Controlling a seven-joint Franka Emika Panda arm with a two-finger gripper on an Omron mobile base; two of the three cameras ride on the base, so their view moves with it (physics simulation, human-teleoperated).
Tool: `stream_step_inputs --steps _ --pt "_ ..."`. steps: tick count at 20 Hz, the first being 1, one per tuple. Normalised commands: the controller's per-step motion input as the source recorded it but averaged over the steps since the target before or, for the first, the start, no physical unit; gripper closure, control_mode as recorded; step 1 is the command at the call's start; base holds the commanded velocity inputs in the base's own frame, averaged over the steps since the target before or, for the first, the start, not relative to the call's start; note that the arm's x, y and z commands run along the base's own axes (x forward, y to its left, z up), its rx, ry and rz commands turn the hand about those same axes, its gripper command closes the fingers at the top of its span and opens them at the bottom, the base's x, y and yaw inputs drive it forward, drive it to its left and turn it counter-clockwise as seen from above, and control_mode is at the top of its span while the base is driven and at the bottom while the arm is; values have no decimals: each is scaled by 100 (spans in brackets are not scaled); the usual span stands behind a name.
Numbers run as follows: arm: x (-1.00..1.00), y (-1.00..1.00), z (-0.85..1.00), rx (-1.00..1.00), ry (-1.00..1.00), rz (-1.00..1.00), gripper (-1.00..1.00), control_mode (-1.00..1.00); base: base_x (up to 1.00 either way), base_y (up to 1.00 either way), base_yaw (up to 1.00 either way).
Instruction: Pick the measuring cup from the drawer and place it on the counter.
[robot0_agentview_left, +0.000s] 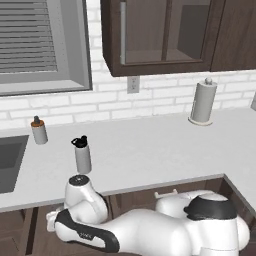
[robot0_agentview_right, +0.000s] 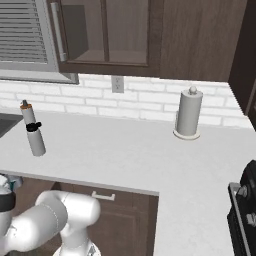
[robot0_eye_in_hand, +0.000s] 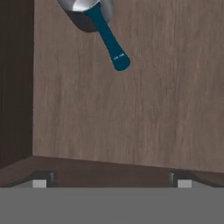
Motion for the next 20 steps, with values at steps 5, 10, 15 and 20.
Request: stream_step_inputs --steps 5,10,15,20 --pt "0 14 -52 0 1 0 -100 -100 0 0 0" --pt "-3 7 -30 0 2 0 -100 -100 0 0 0" --pt "-16 8 -22 0 6 2 -100 -100 0 0 0" --pt "-37 14 -16 0 10 1 -100 -100 0 0 0"
